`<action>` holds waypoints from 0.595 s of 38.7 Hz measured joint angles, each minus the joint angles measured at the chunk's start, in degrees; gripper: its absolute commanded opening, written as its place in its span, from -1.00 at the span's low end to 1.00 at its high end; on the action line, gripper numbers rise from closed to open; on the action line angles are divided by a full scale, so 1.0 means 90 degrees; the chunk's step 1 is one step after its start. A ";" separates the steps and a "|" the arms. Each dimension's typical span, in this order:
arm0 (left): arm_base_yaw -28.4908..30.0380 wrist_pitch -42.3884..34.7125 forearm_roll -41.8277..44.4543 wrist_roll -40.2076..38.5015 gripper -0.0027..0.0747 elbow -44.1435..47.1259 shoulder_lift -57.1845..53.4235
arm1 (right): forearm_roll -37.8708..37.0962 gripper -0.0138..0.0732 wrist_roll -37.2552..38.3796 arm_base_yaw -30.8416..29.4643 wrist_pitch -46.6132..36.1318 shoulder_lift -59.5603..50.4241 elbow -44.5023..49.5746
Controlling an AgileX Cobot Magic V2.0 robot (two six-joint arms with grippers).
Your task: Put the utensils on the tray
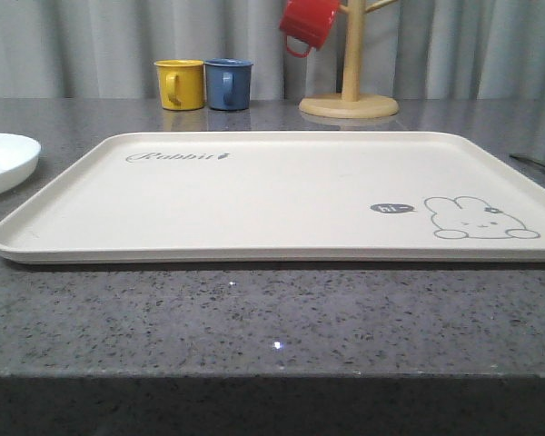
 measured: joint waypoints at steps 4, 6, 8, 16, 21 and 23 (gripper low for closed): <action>0.0000 0.0000 0.0000 0.0000 -0.98 0.0000 0.0000 | 0.0000 -0.84 0.0000 0.0000 0.0000 0.0000 0.0000; 0.0000 0.0000 0.0000 0.0000 -0.98 0.0000 0.0000 | 0.0000 -0.84 0.0000 0.0000 0.0000 0.0000 0.0000; 0.0000 0.0000 0.0000 0.0000 -0.98 0.0000 0.0000 | 0.0000 -0.84 0.0000 0.0000 0.0000 0.0000 0.0000; 0.0000 -0.0045 0.0000 0.0000 -0.98 0.0000 0.0000 | 0.0000 -0.84 0.0000 0.0000 0.0000 0.0000 0.0000; 0.0000 -0.0457 0.0000 0.0000 -0.98 0.0000 0.0000 | 0.0057 -0.84 0.0000 0.0000 -0.0103 0.0000 0.0000; 0.0000 -0.0828 0.0000 0.0000 -0.98 0.0000 0.0000 | 0.0154 -0.84 0.0000 0.0000 -0.0263 0.0000 0.0000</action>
